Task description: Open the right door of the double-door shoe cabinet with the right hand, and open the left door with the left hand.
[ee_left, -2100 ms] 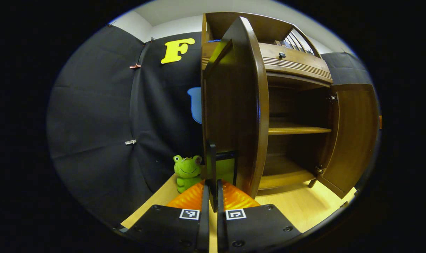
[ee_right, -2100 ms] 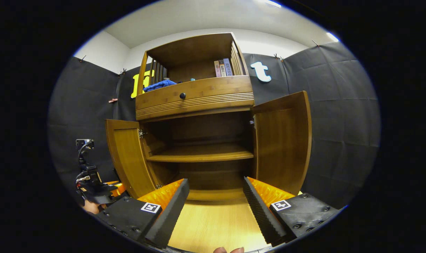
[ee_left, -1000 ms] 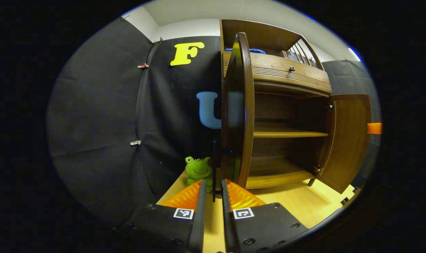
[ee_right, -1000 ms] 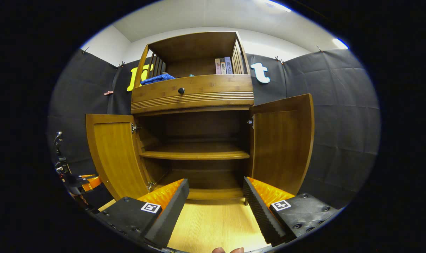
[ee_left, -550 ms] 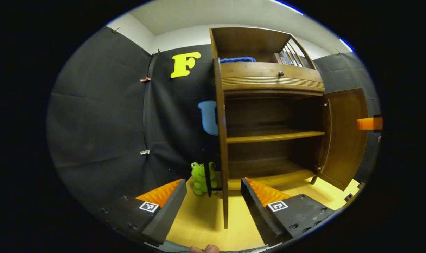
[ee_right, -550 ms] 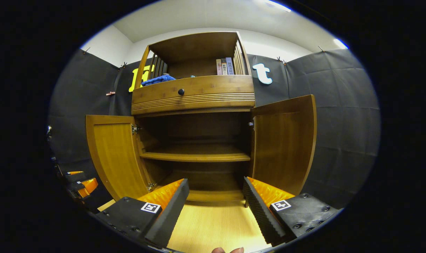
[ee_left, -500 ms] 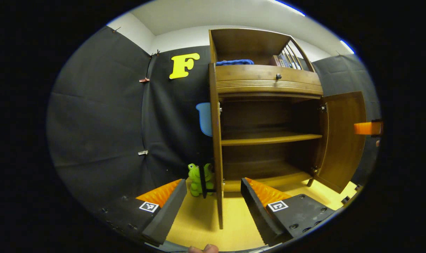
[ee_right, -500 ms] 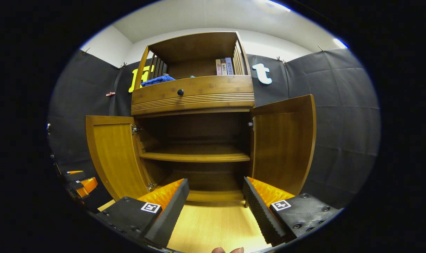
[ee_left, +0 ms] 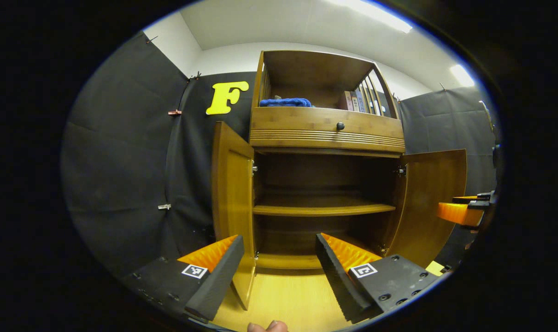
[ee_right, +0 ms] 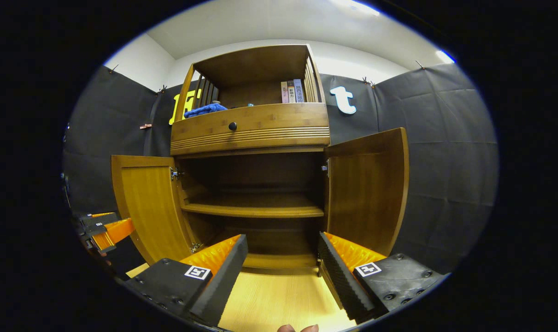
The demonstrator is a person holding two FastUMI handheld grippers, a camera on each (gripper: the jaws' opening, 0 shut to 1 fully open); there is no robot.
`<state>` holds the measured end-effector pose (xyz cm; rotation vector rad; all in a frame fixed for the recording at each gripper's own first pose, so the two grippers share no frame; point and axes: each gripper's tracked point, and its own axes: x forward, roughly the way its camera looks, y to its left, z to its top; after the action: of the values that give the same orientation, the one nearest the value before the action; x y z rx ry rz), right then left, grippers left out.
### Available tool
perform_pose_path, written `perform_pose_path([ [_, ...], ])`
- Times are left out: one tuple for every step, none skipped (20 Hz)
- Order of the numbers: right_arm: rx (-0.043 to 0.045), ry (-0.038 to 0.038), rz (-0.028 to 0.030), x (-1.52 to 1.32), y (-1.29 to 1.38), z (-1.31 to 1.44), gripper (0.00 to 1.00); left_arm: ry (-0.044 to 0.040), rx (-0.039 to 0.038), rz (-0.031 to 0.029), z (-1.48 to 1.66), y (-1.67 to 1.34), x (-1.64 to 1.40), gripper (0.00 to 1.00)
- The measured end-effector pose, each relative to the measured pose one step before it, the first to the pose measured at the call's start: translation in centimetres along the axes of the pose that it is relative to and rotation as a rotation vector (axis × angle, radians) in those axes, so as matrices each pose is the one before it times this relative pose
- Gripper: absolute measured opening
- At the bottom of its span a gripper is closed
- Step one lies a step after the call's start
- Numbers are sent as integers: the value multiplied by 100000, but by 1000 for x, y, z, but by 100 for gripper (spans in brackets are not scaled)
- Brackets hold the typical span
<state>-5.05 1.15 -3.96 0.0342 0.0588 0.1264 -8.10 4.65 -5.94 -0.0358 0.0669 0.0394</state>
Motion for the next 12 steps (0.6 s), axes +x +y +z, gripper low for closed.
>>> perform_pose_path([
  [-193, -690, -251, -36, -175, 169, 98, -430, -229, -1452, 224, -939, 233, 96],
  [-304, -360, -373, -119, -230, 43, 98, 22, 69, -1338, 49, -858, 270, 96],
  [-256, -121, -327, -42, -130, 19, 100, -74, 82, -776, 158, -625, 177, 96],
  [-176, -170, -348, -31, -93, 16, 100, 17, -219, -744, 79, -466, 203, 96],
  [-21, -70, -285, -62, -109, 37, 98, -239, -495, -513, 228, -453, 246, 96],
  [150, -177, -225, -21, -32, 61, 100, -272, -411, -883, 142, -438, 179, 96],
  [377, 106, -77, -40, 1, 112, 100, 61, -27, -925, 153, -413, 197, 96],
  [159, -659, 130, -191, 200, 252, 100, -133, 386, -357, 91, -147, 193, 97],
  [-752, -680, 46, -49, 128, 271, 100, -577, 391, -283, 310, -63, 197, 97],
  [-1031, -653, -61, -57, 95, 135, 98, -511, 187, -385, 142, -83, 151, 96],
  [-695, -182, -133, 9, 70, -31, 98, -97, -269, -317, 134, -37, 86, 96],
  [-49, -71, -109, -86, 137, -108, 98, -173, -324, -228, 16, 4, 104, 96],
])
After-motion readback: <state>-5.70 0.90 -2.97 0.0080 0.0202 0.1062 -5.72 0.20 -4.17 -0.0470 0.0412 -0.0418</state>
